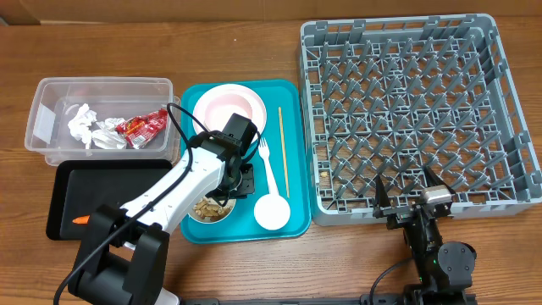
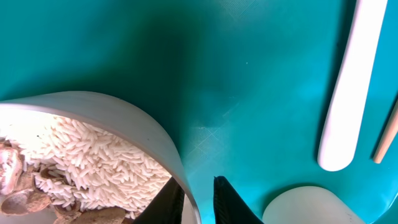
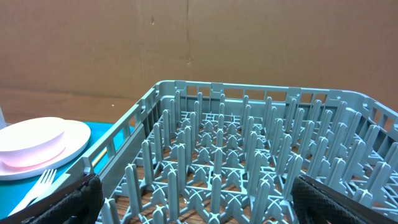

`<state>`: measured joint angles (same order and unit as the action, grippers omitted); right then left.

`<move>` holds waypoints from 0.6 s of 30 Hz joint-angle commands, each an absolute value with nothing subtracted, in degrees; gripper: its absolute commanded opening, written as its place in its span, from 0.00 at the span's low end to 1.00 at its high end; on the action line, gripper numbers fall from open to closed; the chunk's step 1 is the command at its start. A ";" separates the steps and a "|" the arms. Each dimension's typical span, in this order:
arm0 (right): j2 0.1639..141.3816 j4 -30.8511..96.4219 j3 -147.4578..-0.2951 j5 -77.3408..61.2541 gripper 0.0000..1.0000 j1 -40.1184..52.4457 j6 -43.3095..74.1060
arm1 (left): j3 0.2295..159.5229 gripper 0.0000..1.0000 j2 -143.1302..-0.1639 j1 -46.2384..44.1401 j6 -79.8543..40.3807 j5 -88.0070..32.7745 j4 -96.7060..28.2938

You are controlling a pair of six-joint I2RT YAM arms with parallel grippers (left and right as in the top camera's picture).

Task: Sort waste into correct bins and load items into the dishwasher
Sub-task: 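Close the left gripper on the rice bowl rim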

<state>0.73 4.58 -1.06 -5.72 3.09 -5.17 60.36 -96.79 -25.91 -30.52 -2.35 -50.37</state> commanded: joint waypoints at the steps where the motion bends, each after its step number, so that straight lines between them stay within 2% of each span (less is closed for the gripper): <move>1: 0.27 4.36 -0.45 -5.65 1.00 3.42 -5.41 | 60.07 0.18 -97.21 -26.28 -31.33 -2.42 -50.52; 6: 0.27 4.36 -0.45 -5.65 1.00 3.42 -5.41 | 60.10 0.21 -97.21 -26.28 -31.31 -2.44 -50.54; 12: 0.27 4.34 -0.45 -5.65 1.00 3.42 -5.39 | 60.10 0.09 -97.21 -26.28 -31.29 -3.16 -51.81; 18: 0.27 4.36 -0.45 -5.65 1.00 3.42 -5.39 | 60.27 0.04 -97.21 -26.28 -31.31 -3.01 -51.83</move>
<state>0.73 4.58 -1.06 -5.72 3.11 -5.15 60.36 -96.79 -25.91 -31.35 -2.31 -52.01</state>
